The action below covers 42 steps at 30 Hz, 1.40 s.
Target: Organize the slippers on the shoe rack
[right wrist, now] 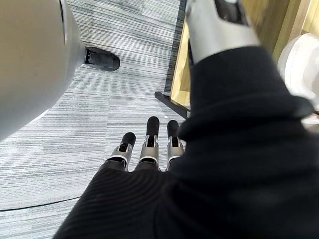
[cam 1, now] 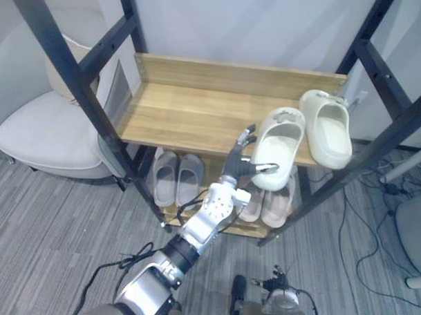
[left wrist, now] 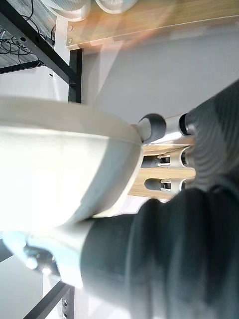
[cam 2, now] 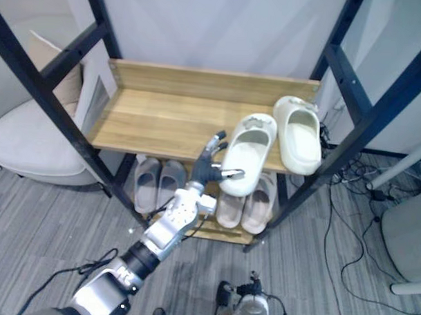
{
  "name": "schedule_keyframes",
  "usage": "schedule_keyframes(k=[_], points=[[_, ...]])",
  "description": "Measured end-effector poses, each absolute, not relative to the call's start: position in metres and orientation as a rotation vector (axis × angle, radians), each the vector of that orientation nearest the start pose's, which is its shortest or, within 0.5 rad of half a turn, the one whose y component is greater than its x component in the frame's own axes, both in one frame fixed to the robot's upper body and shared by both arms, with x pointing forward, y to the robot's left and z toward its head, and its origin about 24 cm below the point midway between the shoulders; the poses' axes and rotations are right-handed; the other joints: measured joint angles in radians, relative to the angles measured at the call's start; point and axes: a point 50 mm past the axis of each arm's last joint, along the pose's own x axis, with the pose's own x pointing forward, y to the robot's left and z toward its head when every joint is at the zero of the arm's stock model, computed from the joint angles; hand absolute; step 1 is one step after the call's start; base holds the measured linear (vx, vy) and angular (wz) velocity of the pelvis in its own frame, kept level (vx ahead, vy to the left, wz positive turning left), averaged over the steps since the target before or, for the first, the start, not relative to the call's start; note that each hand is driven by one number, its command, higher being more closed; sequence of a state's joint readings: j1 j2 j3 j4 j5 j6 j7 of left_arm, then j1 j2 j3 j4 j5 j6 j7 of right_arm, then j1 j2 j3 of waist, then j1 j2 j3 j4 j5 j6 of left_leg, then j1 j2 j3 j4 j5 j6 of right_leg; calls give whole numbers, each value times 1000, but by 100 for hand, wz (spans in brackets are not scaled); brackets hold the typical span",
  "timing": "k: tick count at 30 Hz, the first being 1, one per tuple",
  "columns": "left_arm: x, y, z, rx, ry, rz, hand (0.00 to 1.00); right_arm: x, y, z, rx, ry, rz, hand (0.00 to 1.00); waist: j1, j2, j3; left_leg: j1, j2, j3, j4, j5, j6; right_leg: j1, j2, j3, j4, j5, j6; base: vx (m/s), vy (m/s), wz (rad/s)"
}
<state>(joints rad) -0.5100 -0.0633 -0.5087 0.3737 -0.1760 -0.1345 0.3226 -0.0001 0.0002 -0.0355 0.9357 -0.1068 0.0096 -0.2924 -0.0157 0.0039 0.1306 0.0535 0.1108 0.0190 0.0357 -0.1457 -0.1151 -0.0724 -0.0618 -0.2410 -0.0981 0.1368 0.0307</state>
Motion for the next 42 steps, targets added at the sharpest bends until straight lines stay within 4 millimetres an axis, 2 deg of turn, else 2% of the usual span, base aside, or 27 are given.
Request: schedule_keyframes(k=[7,11,15,18,23,27,32,36,42], points=[[302,0,103,-97,-180,-327,0,151,-166,-140,-216,918,-232,0,0,16,-5,-2,4,-24,1,10,-6,4,1,-26,0,-1,-3,21,-7,10],[303,12,103,-146,-171,-285,0,151,-164,-140,-216,918,-222,0,1,15,-6,-6,5,-37,5,15,-5,9,-2,-39,1,5,-12,0,-2,12],[305,19,114,-176,-210,-254,0,145,-161,-142,-228,932,-197,0,24,15,-7,-32,-3,-61,22,20,1,5,-15,-65,6,8,-15,-12,9,19],[305,26,127,-208,-261,-232,0,144,-155,-143,-216,938,-181,0,26,15,-7,-38,-13,-74,24,31,6,11,-27,-82,7,10,-14,-13,11,16],[303,27,136,-226,-299,-233,0,138,-142,-145,-201,952,-136,0,40,7,-31,-53,-21,-90,39,32,8,21,-36,-103,4,10,-13,-32,11,15],[295,26,145,-272,-341,-268,0,134,-139,-147,-205,961,-119,0,52,9,-47,-53,-22,-92,46,27,16,31,-37,-109,3,10,-13,-27,-2,4],[274,13,153,-403,-360,-444,0,132,-138,-147,-209,965,-106,0,59,9,-67,-59,-22,-93,52,21,24,31,-37,-112,1,6,-7,-7,-1,1],[254,-10,154,-475,-337,-660,0,130,-137,-148,-220,970,-77,0,64,10,-84,-62,-23,-94,52,21,24,28,-38,-113,1,6,-7,0,0,0],[230,-33,147,-508,-275,-898,0,127,-134,-153,-250,1002,-24,0,63,10,-108,-71,-31,-96,52,22,24,18,-42,-111,2,10,-6,0,0,0]])
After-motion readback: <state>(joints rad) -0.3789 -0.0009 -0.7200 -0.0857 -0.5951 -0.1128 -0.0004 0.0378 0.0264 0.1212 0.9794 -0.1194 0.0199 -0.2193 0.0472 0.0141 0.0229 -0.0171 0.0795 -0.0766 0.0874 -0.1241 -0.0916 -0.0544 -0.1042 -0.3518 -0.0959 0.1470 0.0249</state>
